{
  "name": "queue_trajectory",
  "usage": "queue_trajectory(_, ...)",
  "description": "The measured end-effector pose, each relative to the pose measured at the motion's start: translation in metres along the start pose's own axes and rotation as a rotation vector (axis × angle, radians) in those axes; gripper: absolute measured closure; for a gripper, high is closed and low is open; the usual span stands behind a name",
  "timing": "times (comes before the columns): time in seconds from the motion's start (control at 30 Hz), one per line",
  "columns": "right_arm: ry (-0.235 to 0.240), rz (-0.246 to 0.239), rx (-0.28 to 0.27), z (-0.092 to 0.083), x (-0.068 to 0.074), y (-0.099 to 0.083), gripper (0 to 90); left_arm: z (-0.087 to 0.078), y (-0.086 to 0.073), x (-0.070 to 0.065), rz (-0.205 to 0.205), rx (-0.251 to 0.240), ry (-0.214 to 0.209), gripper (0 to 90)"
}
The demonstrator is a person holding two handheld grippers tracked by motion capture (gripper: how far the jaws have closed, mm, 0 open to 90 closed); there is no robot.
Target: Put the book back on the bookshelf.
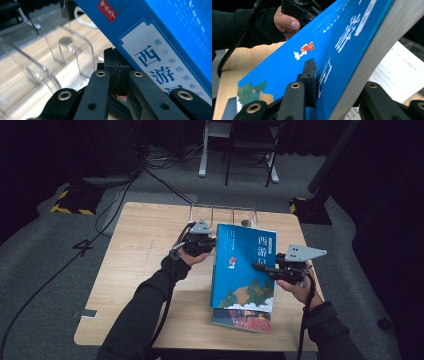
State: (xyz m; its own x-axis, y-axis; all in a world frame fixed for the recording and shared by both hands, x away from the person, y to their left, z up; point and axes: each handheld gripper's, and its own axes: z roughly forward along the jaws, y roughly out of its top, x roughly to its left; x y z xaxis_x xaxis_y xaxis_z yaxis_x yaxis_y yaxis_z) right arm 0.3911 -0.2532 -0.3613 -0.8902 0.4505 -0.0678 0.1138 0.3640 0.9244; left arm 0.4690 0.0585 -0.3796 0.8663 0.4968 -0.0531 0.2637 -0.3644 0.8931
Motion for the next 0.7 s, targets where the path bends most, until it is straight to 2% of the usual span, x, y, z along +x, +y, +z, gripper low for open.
queue_trajectory(0.07, -0.011, -0.016, -0.015, -0.003, 0.001, 0.002, 68.2, -0.003, 0.007, -0.003, 0.014, -0.003, 0.015, 89.7)
queue_trajectory(0.13, -0.010, -0.033, -0.016, -0.005, 0.000, 0.005, 68.1, -0.006, 0.011, -0.006, 0.009, -0.012, 0.000, 89.7)
queue_trajectory(0.23, -0.016, -0.042, -0.014, -0.008, -0.001, 0.012, 69.8, -0.008, 0.016, -0.011, 0.030, -0.015, 0.002, 89.7)
queue_trajectory(0.27, -0.019, -0.045, -0.010, -0.008, 0.000, 0.013, 70.3, -0.009, 0.017, -0.012, 0.026, -0.018, 0.010, 89.7)
queue_trajectory(0.4, -0.022, -0.052, -0.014, -0.009, 0.002, 0.014, 71.9, -0.013, 0.021, -0.011, 0.017, -0.033, 0.001, 89.8)
queue_trajectory(0.47, -0.039, -0.063, -0.022, -0.009, 0.004, 0.015, 72.5, -0.014, 0.024, -0.012, 0.021, -0.030, 0.008, 89.9)
queue_trajectory(0.7, -0.103, -0.107, -0.074, -0.010, 0.007, 0.018, 75.5, -0.024, 0.039, -0.013, 0.043, -0.063, 0.016, 89.9)
